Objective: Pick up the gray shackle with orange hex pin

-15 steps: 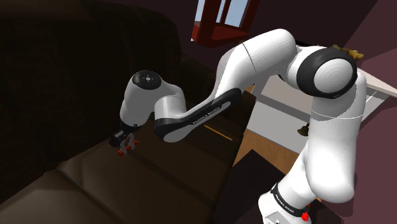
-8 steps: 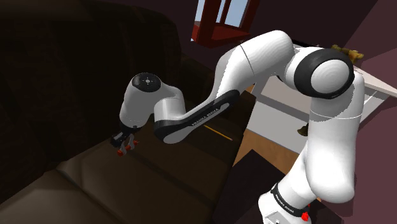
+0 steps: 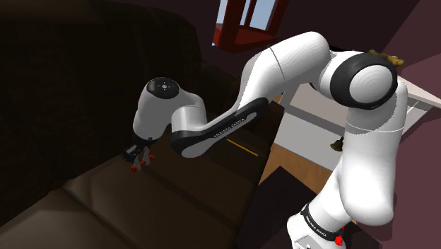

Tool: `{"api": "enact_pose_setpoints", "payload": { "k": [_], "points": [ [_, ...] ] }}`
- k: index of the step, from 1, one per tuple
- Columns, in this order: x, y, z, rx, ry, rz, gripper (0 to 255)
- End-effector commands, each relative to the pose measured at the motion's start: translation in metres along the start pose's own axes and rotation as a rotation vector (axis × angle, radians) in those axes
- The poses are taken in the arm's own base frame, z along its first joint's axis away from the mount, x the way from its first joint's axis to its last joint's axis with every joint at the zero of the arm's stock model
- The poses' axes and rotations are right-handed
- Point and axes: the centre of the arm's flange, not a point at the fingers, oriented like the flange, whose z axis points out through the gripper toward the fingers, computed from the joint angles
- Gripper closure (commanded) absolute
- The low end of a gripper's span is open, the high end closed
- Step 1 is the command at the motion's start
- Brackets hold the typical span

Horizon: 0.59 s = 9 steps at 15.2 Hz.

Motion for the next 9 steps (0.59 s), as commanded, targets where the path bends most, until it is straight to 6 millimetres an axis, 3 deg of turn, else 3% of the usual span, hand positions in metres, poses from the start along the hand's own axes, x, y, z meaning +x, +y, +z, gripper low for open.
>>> {"api": "enact_pose_setpoints", "payload": {
  "k": [1,9],
  "points": [
    [0.003,0.001,-0.009,0.0,0.0,0.0,255],
    [0.018,0.006,-0.048,0.0,0.0,0.0,255]
  ]
}}
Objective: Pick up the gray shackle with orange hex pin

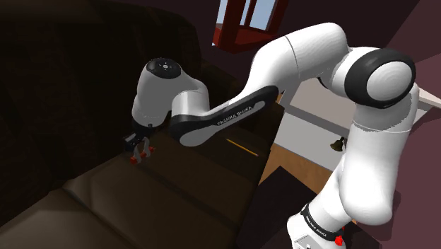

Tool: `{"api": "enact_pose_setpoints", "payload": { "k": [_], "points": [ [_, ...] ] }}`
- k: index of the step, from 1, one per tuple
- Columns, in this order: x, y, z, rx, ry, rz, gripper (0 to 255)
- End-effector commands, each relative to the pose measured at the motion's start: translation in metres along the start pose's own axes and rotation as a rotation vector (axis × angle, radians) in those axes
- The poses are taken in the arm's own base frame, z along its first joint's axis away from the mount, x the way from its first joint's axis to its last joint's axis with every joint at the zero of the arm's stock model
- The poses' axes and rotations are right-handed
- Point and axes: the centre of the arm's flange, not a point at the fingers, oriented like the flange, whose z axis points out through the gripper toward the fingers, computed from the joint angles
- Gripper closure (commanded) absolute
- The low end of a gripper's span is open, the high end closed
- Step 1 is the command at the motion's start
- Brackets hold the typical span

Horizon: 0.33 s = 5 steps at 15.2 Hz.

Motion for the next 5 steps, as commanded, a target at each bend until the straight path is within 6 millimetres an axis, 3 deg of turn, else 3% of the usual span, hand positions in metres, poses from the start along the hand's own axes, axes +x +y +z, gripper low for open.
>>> {"api": "enact_pose_setpoints", "payload": {
  "k": [1,5],
  "points": [
    [0.003,0.001,-0.01,0.0,0.0,0.0,255],
    [0.007,0.003,-0.02,0.0,0.0,0.0,255]
  ]
}}
